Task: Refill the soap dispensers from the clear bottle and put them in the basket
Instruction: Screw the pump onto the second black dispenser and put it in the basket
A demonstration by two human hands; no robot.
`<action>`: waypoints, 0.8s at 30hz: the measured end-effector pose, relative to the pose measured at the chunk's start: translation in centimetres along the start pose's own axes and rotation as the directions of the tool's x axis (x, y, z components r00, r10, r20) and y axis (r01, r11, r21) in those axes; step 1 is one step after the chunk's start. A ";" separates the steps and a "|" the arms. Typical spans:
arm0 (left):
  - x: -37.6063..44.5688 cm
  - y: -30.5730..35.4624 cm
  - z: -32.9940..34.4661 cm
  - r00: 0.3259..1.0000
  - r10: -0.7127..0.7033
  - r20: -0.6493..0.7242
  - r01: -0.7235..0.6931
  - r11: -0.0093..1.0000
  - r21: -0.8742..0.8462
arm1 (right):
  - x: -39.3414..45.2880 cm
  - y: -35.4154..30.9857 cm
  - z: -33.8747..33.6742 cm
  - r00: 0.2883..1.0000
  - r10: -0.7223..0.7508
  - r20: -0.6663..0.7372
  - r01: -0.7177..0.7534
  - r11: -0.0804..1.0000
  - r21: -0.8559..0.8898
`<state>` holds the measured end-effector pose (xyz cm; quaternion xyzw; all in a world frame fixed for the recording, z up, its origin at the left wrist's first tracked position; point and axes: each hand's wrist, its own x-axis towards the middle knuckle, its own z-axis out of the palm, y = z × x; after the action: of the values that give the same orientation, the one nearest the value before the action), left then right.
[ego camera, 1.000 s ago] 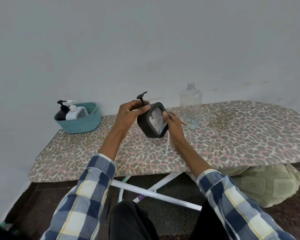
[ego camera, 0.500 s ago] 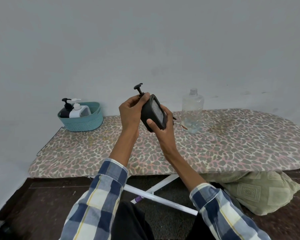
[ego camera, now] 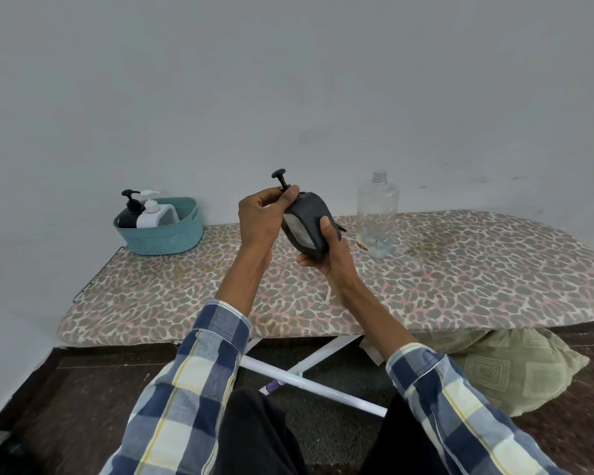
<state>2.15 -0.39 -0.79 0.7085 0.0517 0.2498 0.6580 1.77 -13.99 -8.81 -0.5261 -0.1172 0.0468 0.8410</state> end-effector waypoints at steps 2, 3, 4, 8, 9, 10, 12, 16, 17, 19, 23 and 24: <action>0.0 -0.3 -0.2 1.000 0.018 -0.013 -0.017 1.000 0.009 | 0.2 0.1 -0.3 0.999 0.012 0.043 -0.011 1.000 -0.025; -0.1 -0.3 -0.3 0.999 0.032 -0.019 -0.032 0.999 0.025 | 0.1 0.1 -0.4 0.999 0.003 0.043 0.000 0.997 -0.072; -0.2 -0.4 -0.5 0.999 0.046 -0.027 -0.045 0.998 0.046 | 0.1 0.1 -0.6 0.999 -0.019 0.037 0.024 0.988 -0.156; -1.0 -1.5 -0.8 0.989 0.134 -0.063 -0.116 0.968 0.224 | 0.3 0.4 -1.2 0.987 -0.136 0.079 0.158 0.868 -0.470; -1.1 -2.2 -0.9 0.987 0.154 -0.056 -0.133 0.952 0.277 | 0.4 0.5 -1.2 0.982 -0.163 0.097 0.190 0.841 -0.507; -1.3 -3.0 -1.1 0.985 0.168 -0.044 -0.146 0.939 0.313 | 0.5 0.6 -1.2 0.977 -0.187 0.107 0.215 0.823 -0.526; -1.6 -4.8 -1.6 0.982 0.188 -0.018 -0.170 0.926 0.338 | 1.1 0.6 -0.8 0.969 -0.234 0.078 0.240 0.822 -0.516; -2.0 -7.7 -2.4 0.982 0.177 0.061 -0.187 0.918 0.349 | 3.4 0.1 -0.6 0.970 -0.229 0.081 0.236 0.808 -0.539; -1.9 -8.1 -2.6 0.985 0.155 0.081 -0.173 0.928 0.331 | 4.0 -0.2 -0.5 0.973 -0.186 0.135 0.230 0.792 -0.566; -1.7 -8.3 -2.9 0.983 0.080 0.167 -0.123 0.955 0.270 | 5.0 -1.2 -0.5 0.969 -0.086 0.233 0.215 0.758 -0.615; -1.5 -8.2 -2.6 0.937 -0.114 0.329 0.028 0.967 0.254 | 6.9 -2.7 -0.8 0.945 0.033 0.326 0.222 0.668 -0.711; -1.3 -8.3 -2.4 0.930 -0.127 0.344 0.035 0.965 0.260 | 7.2 -3.0 -0.9 0.938 0.058 0.342 0.223 0.656 -0.722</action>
<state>2.10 2.36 -9.12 0.8164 -0.0086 0.0807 0.5718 8.80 -14.63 -5.46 -0.8037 -0.2915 0.0444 0.5168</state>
